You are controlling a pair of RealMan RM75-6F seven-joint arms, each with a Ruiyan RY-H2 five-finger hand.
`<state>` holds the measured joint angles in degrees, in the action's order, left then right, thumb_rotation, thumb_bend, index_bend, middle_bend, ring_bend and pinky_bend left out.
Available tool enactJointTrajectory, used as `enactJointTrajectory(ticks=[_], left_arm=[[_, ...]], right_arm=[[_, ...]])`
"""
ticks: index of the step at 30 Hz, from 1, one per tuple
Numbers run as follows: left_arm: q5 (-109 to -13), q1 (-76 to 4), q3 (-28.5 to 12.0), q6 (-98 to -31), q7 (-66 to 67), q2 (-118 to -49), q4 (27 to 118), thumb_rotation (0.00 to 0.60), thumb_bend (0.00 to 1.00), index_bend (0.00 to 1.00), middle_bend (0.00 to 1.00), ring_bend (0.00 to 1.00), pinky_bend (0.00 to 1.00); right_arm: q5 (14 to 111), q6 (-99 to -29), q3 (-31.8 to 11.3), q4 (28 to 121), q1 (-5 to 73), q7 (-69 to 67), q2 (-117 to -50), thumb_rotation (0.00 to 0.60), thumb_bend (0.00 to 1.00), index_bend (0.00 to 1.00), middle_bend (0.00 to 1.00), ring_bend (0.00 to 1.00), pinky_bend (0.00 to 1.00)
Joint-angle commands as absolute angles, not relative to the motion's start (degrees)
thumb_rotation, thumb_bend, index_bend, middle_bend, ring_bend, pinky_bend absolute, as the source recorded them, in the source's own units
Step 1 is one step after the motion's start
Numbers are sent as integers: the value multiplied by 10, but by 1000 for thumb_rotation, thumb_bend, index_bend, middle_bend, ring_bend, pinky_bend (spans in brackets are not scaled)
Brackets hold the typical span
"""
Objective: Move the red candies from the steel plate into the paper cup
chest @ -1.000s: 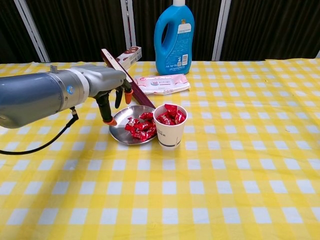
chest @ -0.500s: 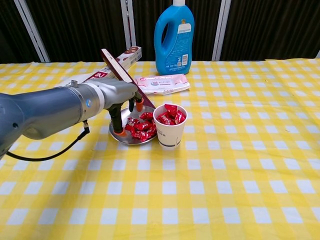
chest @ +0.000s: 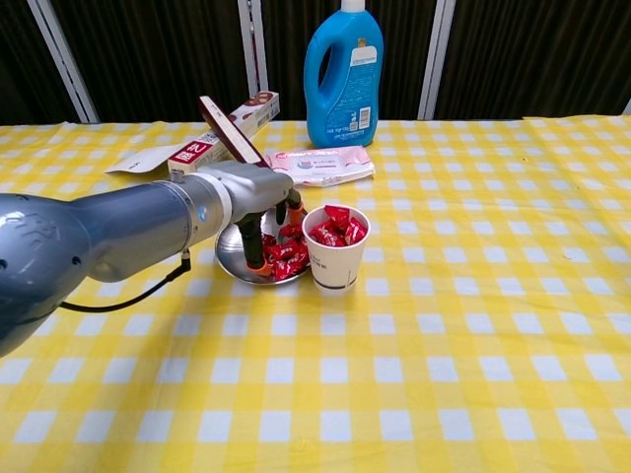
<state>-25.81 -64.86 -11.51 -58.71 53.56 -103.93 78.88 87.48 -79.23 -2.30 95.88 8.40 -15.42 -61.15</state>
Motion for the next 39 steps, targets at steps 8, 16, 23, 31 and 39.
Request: enactJointTrajectory(ticks=[8,16,23,31,39], left_arm=[[-251,-641,-103,-585,541,-1044,780,600,256,452,513,934,974],[-260,-632,-98,-593,538,-1032,793,600,371,553,663,934,975],[-273,-626,-104,-606,532,-1018,809,600,372,565,682,934,975],[-294,-624,-124,-625,522,-988,844,600,372,564,681,934,975],[-328,-628,-149,-645,508,-960,901,600,372,559,677,934,975]], right_arm=[[874,-792,-23,959,84,-156,-611,600,277,0,0,0,0],[873,-792,-23,961,84,-154,-611,600,278,0,0,0,0],[873,-792,-23,961,83,-155,-611,600,277,0,0,0,0],[873,-793,-24,961,83,-155,-612,600,277,0,0,0,0],[873,-792,-24,960,84,-152,-613,600,277,0,0,0,0]])
